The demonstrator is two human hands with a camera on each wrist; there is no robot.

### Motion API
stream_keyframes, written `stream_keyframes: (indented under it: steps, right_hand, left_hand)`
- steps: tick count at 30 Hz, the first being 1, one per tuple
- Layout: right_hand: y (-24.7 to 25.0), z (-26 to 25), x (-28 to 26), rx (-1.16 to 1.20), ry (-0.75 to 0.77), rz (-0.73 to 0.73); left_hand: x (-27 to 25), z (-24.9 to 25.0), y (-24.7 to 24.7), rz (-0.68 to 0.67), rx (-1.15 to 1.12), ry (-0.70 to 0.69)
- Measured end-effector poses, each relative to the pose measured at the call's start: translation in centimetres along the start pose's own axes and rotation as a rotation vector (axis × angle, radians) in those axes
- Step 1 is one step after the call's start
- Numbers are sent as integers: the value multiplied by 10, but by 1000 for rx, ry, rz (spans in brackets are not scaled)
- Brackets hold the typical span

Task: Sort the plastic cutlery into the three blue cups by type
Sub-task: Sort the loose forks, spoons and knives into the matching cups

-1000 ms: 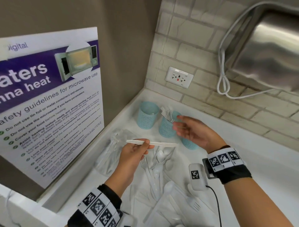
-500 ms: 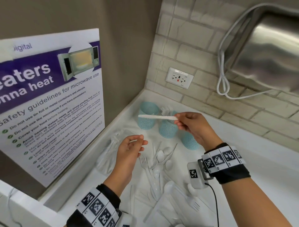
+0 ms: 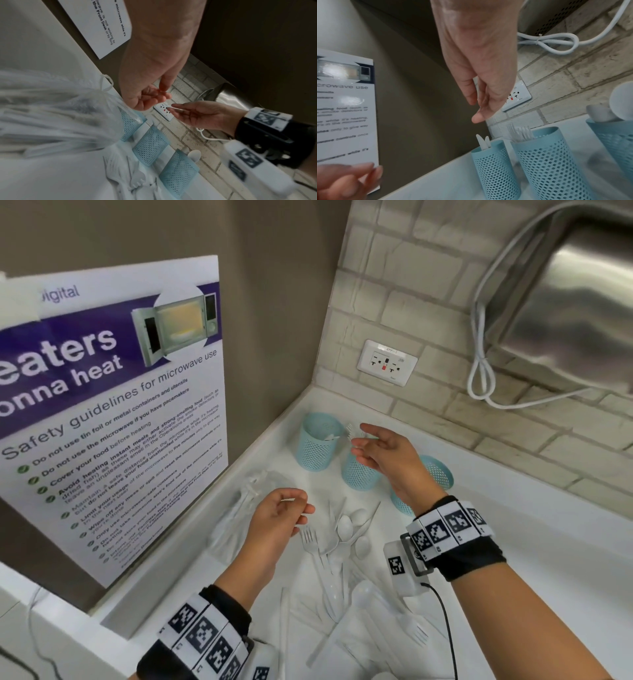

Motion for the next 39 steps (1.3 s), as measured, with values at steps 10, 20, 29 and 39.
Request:
stream_keyframes:
  steps: [10,20,29,39]
  right_hand:
    - [29,38,-80,-602,-77,-201]
    - [96,137,-162,-1412,-512,-706]
    - [66,156,-162,-1347,-406,-462]
    - [36,155,-150,-1102,-435,-322]
  left_hand:
    - [-13,-25,12,-455,924,-28]
    - [-38,-59,27,-674,1310,315]
    - [-41,-83,3,-781,925,417]
    - [-39,-78,-4,-799,809,296]
Point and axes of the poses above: each hand's wrist, its own x-axis towards the middle knuckle, its own y-axis out of the back of the hand, z = x × y, the point moved 4 cm from there along x, towards the middle knuckle, and after that the axes turned 1 degree about -y, right-handed, at the moved point
